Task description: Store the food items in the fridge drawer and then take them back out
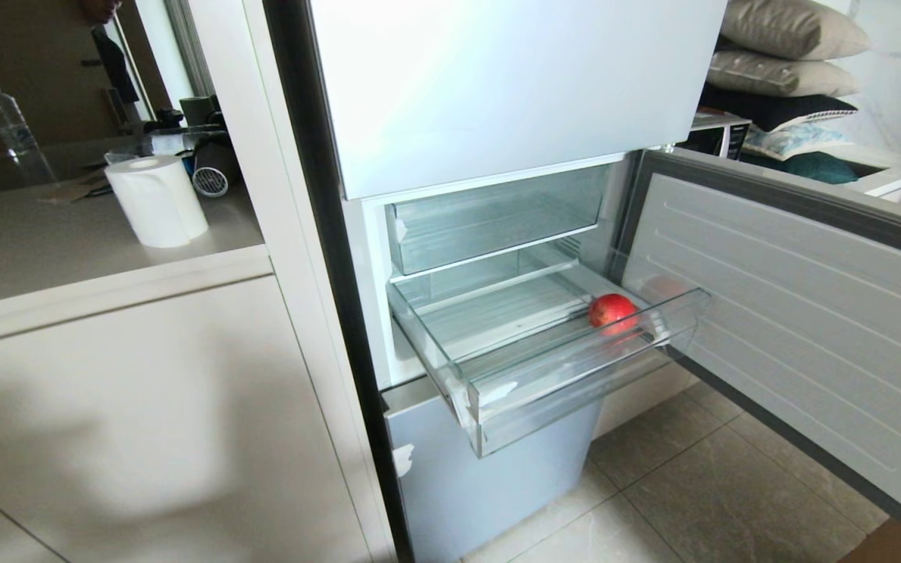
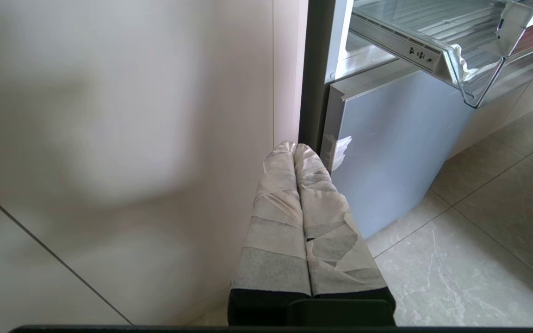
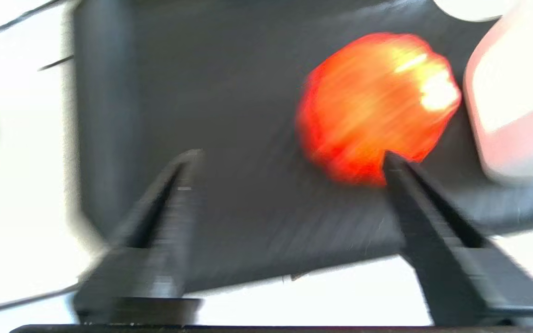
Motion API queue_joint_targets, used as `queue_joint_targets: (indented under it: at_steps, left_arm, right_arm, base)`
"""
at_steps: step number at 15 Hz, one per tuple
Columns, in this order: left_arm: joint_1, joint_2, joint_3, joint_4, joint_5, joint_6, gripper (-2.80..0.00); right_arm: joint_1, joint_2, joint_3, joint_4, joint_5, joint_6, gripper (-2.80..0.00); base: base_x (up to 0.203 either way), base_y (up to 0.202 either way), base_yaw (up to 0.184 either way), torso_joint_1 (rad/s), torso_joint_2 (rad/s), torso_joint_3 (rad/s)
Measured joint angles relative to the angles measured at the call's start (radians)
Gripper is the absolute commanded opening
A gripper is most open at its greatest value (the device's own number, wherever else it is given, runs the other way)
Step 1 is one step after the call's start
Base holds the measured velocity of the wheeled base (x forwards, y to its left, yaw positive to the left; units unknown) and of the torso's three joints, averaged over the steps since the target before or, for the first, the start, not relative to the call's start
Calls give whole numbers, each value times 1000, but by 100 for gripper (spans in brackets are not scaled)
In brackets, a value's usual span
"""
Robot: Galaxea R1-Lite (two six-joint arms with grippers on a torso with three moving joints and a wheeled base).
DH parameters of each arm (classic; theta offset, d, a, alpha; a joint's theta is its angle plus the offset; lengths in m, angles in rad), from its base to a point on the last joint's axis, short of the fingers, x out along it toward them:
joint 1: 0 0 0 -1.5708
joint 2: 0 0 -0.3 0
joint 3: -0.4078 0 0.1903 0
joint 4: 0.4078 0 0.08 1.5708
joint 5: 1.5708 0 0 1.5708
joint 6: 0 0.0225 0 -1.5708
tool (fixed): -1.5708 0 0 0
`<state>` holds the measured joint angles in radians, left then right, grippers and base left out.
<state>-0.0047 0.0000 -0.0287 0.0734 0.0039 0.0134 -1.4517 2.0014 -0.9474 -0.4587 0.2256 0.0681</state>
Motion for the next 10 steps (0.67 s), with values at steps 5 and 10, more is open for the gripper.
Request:
queue_joint_targets:
  at_steps: [5,10]
  left_arm:
    - [0,0,0,0,0,0,-280]
    - [0,0,0,0,0,0,-280]
  right_arm:
    - [41,-285,205,10,32,-2,-280]
    - [371,-658,550,11,71,-44,-280]
  base:
    - [0,0,0,0,0,0]
    - [0,0,0,0,0,0]
